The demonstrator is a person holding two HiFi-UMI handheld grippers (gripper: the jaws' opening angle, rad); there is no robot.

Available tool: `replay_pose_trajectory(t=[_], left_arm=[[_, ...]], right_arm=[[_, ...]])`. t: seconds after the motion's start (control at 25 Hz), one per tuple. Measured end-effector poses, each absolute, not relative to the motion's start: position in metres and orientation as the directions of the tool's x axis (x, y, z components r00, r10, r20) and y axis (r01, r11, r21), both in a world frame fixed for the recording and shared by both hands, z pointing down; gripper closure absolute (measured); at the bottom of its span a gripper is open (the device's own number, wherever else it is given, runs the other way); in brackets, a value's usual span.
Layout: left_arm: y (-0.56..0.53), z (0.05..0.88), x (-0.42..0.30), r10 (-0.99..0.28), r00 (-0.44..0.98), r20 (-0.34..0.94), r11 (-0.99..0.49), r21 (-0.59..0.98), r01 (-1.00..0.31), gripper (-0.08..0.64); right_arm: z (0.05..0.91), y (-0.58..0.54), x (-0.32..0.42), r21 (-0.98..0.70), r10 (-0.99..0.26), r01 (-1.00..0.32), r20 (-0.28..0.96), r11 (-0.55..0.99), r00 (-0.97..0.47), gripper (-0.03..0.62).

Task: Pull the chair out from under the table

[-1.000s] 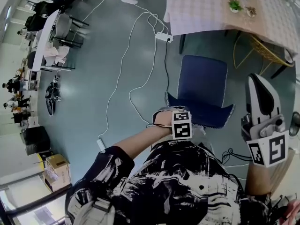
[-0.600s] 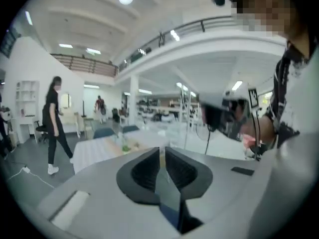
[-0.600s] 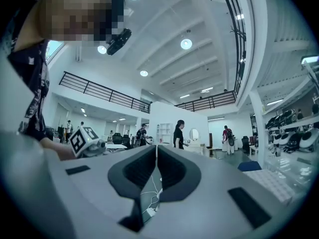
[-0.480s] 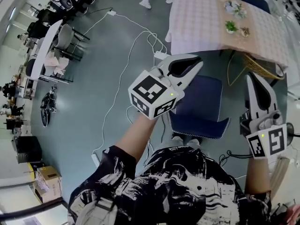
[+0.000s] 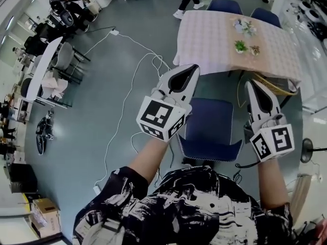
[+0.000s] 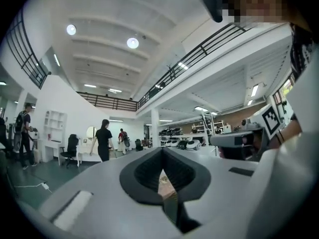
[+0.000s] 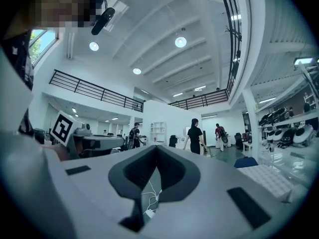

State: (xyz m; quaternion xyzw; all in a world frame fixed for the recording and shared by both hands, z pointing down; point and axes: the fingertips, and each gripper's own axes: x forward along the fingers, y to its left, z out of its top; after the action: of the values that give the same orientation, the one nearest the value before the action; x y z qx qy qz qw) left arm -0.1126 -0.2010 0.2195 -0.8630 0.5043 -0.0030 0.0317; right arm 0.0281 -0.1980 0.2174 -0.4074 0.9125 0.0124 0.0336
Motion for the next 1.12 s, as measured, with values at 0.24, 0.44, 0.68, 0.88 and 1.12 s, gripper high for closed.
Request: replay_pose_trajectory(t=[0.24, 0.44, 0.68, 0.88, 1.12], left_arm=[[-0.205, 0.235, -0.112, -0.869, 0.494, 0.021, -0.494, -0.054, -0.868, 0.555], [-0.206, 0.234, -0.108, -0.857, 0.514, 0.034, -0.516, -0.06, -0.855, 0.556], [-0.213, 0.234, -0.103, -0.85, 0.524, 0.045, -0.526, -0.062, -0.848, 0.556], [-0.216, 0.24, -0.101, -0.85, 0.525, 0.054, -0.527, -0.064, -0.847, 0.555], [-0.218, 0.242, -0.1, -0.846, 0.53, 0.06, -0.533, -0.063, -0.844, 0.555]], right_arm=[[0.221, -0.209, 0.03, -0.006, -0.776, -0.777, -0.063, 0.629, -0.628, 0.591], [0.22, -0.211, 0.029, 0.0, -0.786, -0.788, -0.06, 0.616, -0.615, 0.591], [0.224, -0.216, 0.032, 0.004, -0.795, -0.796, -0.051, 0.605, -0.605, 0.591], [0.23, -0.218, 0.035, 0.004, -0.8, -0.801, -0.05, 0.598, -0.598, 0.591], [0.23, -0.22, 0.035, 0.014, -0.801, -0.802, -0.053, 0.597, -0.597, 0.591]])
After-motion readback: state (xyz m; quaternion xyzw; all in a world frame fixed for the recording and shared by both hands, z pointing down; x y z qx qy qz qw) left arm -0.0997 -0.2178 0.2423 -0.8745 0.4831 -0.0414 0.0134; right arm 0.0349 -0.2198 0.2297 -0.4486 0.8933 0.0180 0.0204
